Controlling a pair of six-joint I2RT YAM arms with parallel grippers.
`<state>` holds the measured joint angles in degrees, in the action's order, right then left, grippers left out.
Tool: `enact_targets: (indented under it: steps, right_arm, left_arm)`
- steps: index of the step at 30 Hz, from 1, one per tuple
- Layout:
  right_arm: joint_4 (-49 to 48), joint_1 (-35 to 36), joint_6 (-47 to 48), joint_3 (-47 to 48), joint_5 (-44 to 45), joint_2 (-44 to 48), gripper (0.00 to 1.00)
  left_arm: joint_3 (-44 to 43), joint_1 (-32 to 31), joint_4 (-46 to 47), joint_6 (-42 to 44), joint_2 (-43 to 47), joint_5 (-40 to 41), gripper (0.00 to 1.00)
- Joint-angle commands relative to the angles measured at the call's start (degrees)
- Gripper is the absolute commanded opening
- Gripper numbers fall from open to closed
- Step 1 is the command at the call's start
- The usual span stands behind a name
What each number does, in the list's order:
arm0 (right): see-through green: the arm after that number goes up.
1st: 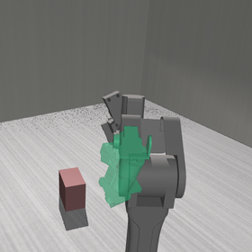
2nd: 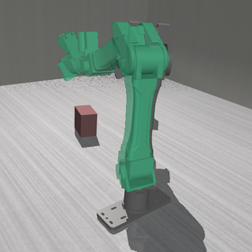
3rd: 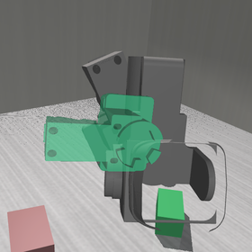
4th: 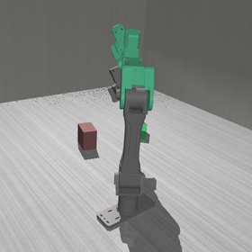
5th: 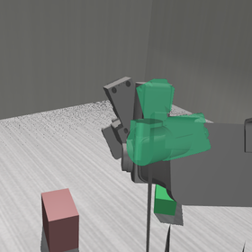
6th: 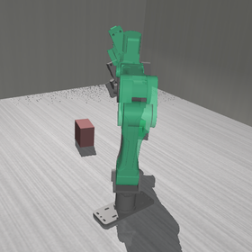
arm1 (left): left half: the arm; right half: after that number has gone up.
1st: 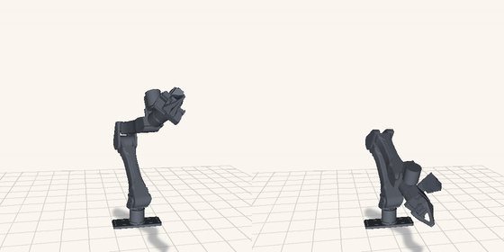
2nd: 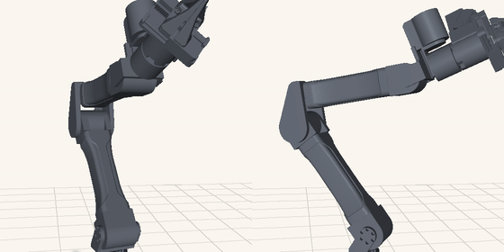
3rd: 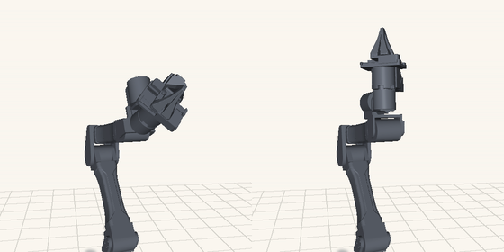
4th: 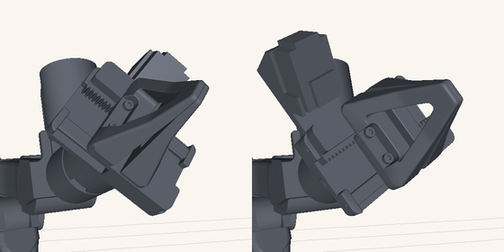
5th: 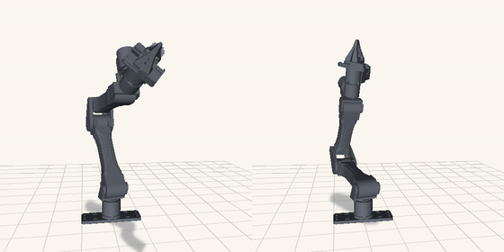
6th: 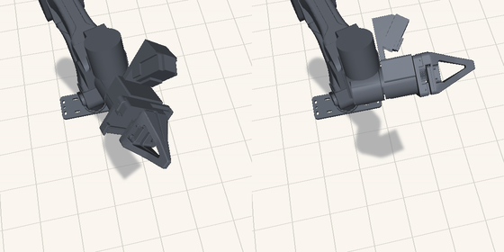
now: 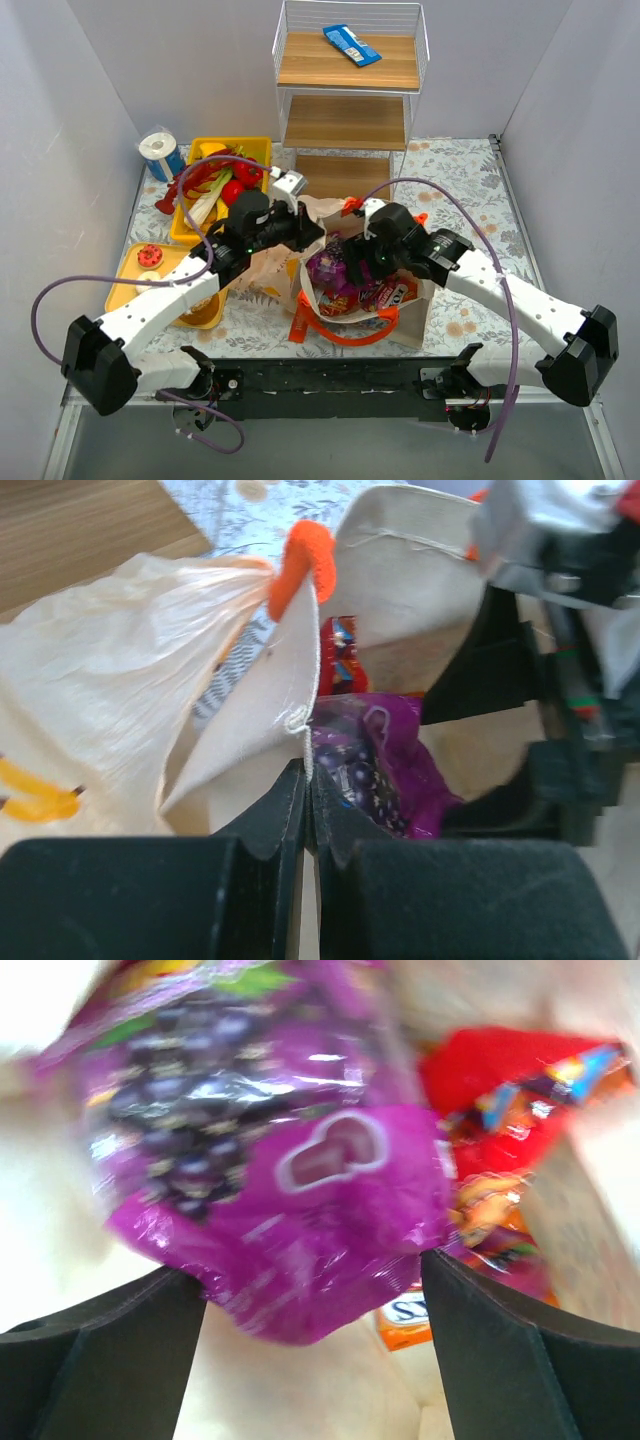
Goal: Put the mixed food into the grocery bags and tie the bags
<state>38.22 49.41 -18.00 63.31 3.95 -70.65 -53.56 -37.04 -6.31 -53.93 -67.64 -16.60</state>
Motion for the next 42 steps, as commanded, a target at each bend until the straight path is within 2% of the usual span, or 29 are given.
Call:
enact_targets:
  steps: [1, 5, 9, 18, 24, 26, 29, 32, 34, 35, 36, 37, 38, 40, 41, 42]
  right_arm:
    - [-4.19, -6.42, -2.47, -10.80, 2.37, 5.16, 0.91]
    - [-7.35, -11.52, -8.53, -18.82, 9.14, 13.32, 0.97]
    - [-10.62, -15.03, -9.77, -22.88, 15.37, 18.26, 0.99]
    - [-5.00, -20.66, -5.47, -13.74, 26.98, 22.05, 0.99]
    - [-4.83, -24.01, -4.15, -9.54, 29.01, 21.96, 0.99]
    - [-3.24, -24.01, -3.36, -7.86, 28.40, 21.96, 0.98]
    - [-3.15, -24.01, -0.02, -4.61, 23.05, 23.62, 0.98]
    - [-2.62, -24.01, 2.08, -1.62, 14.80, 25.90, 0.98]
    - [-2.71, -24.01, 4.97, -0.39, 5.84, 26.97, 0.98]
    - [-2.71, -23.92, 6.21, 0.49, 2.59, 27.67, 0.99]
    - [-2.62, -23.92, 7.18, 1.02, -3.53, 27.76, 0.99]
    - [-2.27, -23.92, 7.62, 1.46, -6.38, 27.85, 0.99]
    - [-1.92, -23.92, 8.41, 2.34, -8.49, 27.41, 0.99]
    - [-1.39, -23.92, 9.21, 2.61, -13.51, 26.80, 0.98]
    - [-1.39, -23.83, 9.82, 2.52, -14.66, 26.10, 0.98]
    - [-1.56, -23.83, 9.91, 2.43, -16.67, 25.83, 0.98]
  left_arm:
    - [-8.37, -9.25, 1.74, 1.28, -7.14, 3.84, 0.00]
    - [-15.68, -13.32, 1.38, -0.38, -16.46, 4.56, 0.00]
    - [-21.93, -16.04, 3.75, -1.44, -23.76, 5.27, 0.00]
    - [-42.04, -19.12, 6.04, -1.61, -41.86, 1.40, 0.00]
    - [-52.86, -19.65, 9.73, 0.31, -51.36, 1.12, 0.00]
    - [-57.43, -19.65, 9.82, 1.11, -53.38, 1.13, 0.00]
    - [-61.39, -19.56, 10.96, 3.21, -56.11, 3.32, 0.00]
    - [-63.76, -18.16, 10.27, 4.01, -57.34, 4.29, 0.00]
    - [-63.60, -16.15, 9.30, 3.40, -56.47, 3.34, 0.00]
    - [-62.29, -15.53, 8.34, 3.13, -55.60, 3.33, 0.06]
    - [-61.15, -14.48, 8.07, 3.04, -54.54, 3.24, 0.16]
    - [-59.92, -14.12, 7.98, 3.30, -51.75, 3.42, 0.32]
    - [-57.30, -13.85, 7.98, 4.26, -50.24, 3.42, 0.53]
    - [-55.08, -13.59, 7.02, 5.67, -47.08, 3.77, 0.61]
    - [-54.29, -13.50, 6.66, 6.38, -44.28, 5.16, 0.69]
    - [-52.37, -13.07, 6.31, 7.08, -42.68, 6.04, 0.85]
